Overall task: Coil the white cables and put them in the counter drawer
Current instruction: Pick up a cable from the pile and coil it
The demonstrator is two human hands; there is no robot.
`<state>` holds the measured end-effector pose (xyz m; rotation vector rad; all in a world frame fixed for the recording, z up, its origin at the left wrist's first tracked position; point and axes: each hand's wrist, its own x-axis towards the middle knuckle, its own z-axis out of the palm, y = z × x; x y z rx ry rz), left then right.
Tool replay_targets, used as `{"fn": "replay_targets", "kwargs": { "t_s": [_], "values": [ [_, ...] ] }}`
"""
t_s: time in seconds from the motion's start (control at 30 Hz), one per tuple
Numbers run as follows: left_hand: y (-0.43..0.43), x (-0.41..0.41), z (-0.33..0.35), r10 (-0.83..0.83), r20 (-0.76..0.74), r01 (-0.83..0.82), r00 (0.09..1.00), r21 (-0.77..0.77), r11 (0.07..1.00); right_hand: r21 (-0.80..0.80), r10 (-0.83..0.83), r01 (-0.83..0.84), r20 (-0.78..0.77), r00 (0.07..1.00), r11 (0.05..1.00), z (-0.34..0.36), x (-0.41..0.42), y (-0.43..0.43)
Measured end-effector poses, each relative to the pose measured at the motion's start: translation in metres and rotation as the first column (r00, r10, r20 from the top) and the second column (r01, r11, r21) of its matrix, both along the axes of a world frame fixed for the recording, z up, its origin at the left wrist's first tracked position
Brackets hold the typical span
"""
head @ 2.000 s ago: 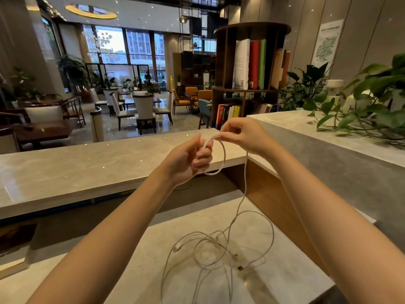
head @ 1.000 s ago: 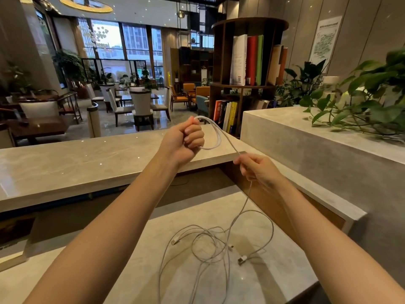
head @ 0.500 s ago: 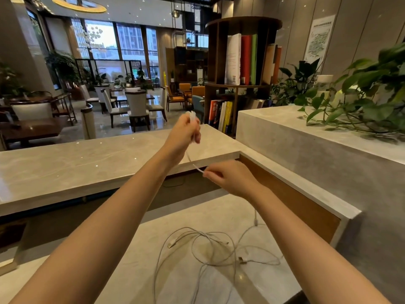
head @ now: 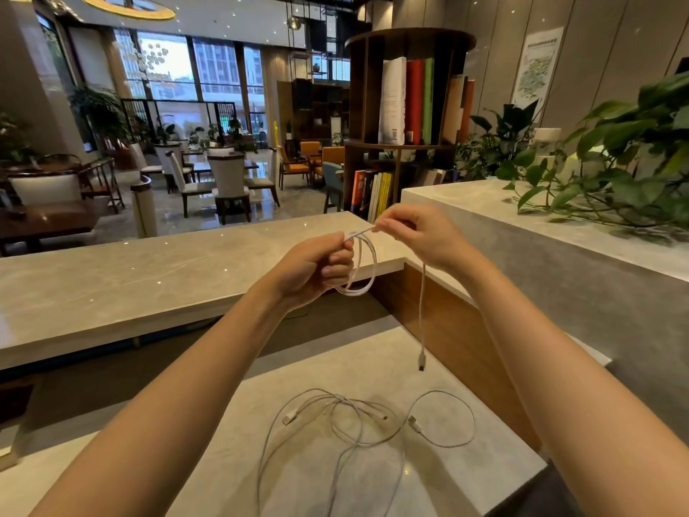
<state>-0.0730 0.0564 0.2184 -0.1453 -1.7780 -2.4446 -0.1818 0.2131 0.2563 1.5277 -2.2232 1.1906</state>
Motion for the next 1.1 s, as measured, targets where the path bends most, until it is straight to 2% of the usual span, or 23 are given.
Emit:
{"fn": "replay_targets", "kwargs": {
  "t_s": [0.1, 0.2, 0.27, 0.33, 0.4, 0.47, 0.53, 0.63, 0.73, 0.87, 0.9, 0.93, 0.97, 1.03, 1.07, 1.1],
  "values": [
    [0.002, 0.0, 0.001, -0.052, 0.051, 0.046, 0.997, 0.118, 0.992, 0.121, -0.006, 0.002, 0.036, 0.999, 0.993, -0.015, -0.008, 0.006],
    [0.005, 0.001, -0.003, -0.182, 0.106, 0.154, 0.978, 0.233, 0.96, 0.188, -0.085, 0.105, -0.113, 0.99, 0.977, -0.028, -0.013, 0.004],
    [0.008, 0.001, -0.007, -0.24, 0.094, 0.205, 0.966, 0.285, 0.936, 0.149, -0.159, 0.18, -0.142, 0.977, 0.972, -0.033, -0.008, 0.0],
    [0.012, 0.0, -0.008, -0.242, 0.07, 0.212, 0.968, 0.293, 0.932, 0.119, -0.195, 0.196, -0.023, 0.981, 0.973, -0.038, -0.001, -0.004],
    [0.017, -0.002, -0.008, -0.188, 0.064, 0.17, 0.98, 0.222, 0.96, 0.067, -0.17, 0.158, 0.255, 0.952, 0.985, -0.043, 0.006, -0.007],
    [0.021, -0.003, -0.007, -0.098, 0.07, 0.095, 0.993, 0.055, 0.994, -0.018, -0.114, 0.149, 0.559, 0.822, 0.989, -0.046, 0.011, -0.008],
    [0.023, -0.003, -0.009, 0.015, 0.055, -0.006, 0.998, -0.163, 0.987, -0.049, -0.092, 0.189, 0.739, 0.668, 0.981, -0.045, 0.014, -0.007],
    [0.023, -0.005, -0.014, 0.205, 0.001, -0.185, 0.979, -0.432, 0.883, -0.064, -0.059, 0.225, 0.864, 0.5, 0.972, -0.044, 0.016, -0.005],
    [0.022, -0.009, -0.022, 0.284, -0.037, -0.26, 0.958, -0.527, 0.809, -0.092, 0.035, 0.143, 0.933, 0.359, 0.985, -0.046, 0.02, -0.005],
    [0.022, -0.014, -0.028, 0.331, -0.05, -0.304, 0.942, -0.544, 0.782, -0.101, 0.081, 0.086, 0.974, 0.213, 0.991, -0.052, 0.02, -0.009],
    [0.023, -0.015, -0.029, 0.348, -0.058, -0.321, 0.936, -0.548, 0.773, -0.109, 0.092, 0.067, 0.973, 0.213, 0.992, -0.054, 0.019, -0.009],
    [0.023, -0.017, -0.029, 0.368, -0.063, -0.339, 0.928, -0.555, 0.76, -0.088, 0.074, 0.037, 0.96, 0.271, 0.995, -0.057, 0.018, -0.009],
    [0.023, -0.017, -0.03, 0.389, -0.067, -0.358, 0.919, -0.558, 0.748, -0.03, 0.026, 0.003, 0.917, 0.397, 1.0, -0.061, 0.016, -0.009],
    [0.022, -0.018, -0.032, 0.416, -0.068, -0.384, 0.907, -0.538, 0.75, 0.104, -0.074, -0.003, 0.731, 0.678, 0.995, -0.066, 0.016, -0.008],
    [0.021, -0.018, -0.032, 0.417, -0.06, -0.386, 0.907, -0.514, 0.766, 0.148, -0.12, 0.033, 0.625, 0.771, 0.988, -0.069, 0.016, -0.007],
    [0.021, -0.017, -0.032, 0.414, -0.044, -0.382, 0.909, -0.486, 0.786, 0.169, -0.154, 0.072, 0.548, 0.822, 0.983, -0.07, 0.016, -0.007]
  ]
}}
